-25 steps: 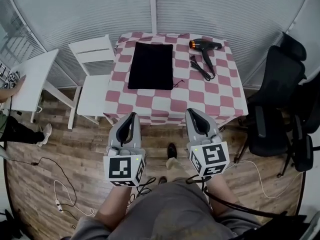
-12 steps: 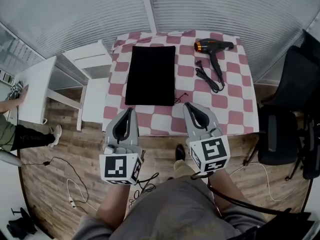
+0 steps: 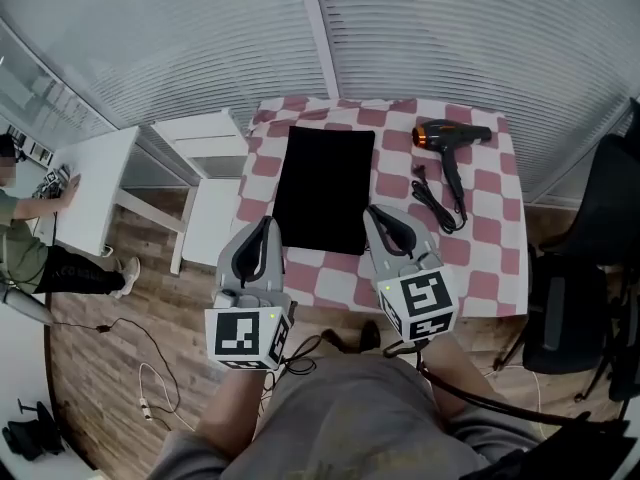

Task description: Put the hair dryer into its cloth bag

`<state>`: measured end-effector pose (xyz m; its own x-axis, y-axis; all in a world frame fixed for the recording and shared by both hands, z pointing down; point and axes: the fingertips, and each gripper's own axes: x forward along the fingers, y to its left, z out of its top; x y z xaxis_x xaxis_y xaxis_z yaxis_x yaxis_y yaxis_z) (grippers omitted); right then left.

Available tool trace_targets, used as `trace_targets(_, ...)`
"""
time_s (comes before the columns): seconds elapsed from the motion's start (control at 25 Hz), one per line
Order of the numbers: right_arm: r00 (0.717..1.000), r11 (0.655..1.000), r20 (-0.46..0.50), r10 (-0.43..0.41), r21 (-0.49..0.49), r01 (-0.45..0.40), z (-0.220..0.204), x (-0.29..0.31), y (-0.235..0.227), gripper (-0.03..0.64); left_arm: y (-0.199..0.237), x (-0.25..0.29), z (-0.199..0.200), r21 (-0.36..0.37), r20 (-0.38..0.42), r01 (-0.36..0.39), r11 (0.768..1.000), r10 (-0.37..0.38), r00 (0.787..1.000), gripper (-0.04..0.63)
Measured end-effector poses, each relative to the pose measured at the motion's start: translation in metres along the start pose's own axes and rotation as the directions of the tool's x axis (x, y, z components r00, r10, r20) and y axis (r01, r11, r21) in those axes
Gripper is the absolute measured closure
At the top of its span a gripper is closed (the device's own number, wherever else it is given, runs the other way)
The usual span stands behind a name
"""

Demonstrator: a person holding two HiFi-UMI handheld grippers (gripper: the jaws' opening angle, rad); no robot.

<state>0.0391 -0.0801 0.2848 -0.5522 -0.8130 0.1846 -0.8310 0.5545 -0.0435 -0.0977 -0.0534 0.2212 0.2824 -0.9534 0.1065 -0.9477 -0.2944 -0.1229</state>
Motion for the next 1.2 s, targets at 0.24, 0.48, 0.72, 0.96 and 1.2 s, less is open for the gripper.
trace_targets(0.24,0.999,0.999,-0.019,0.039,-0.026,-0.04,0.001,0.029,0.006,0.577,0.018,0.014,-0.004,-0.025,-0.002,-0.016,1.0,0.016,1.0,0.595)
trace_targets(0.48,0.994,0.998,-0.096,0.052,-0.017,-0.054,-0.024,0.056,0.012,0.545,0.034,0.038,-0.028,-0.068,-0.046,0.02,0.998,-0.023,0.999,0.595)
trace_targets(0.72,0.966,0.997,-0.248,0.069,-0.01,-0.074,-0.082,0.08,0.021,0.462,0.051,0.061,-0.066,-0.077,-0.1,0.045,0.996,-0.053,0.994,0.595)
trace_targets(0.96,0.895,0.992,-0.432,0.11,-0.004,-0.124,-0.145,0.092,0.048,0.482,0.063,0.069,-0.113,-0.123,-0.183,0.072,0.99,-0.094,0.979,0.595)
trace_targets(1.2,0.814,0.992,-0.569,0.118,0.023,-0.127,-0.198,0.094,0.054,0.479,0.065,0.077,-0.157,-0.173,-0.242,0.097,0.98,-0.138,0.96,0.595)
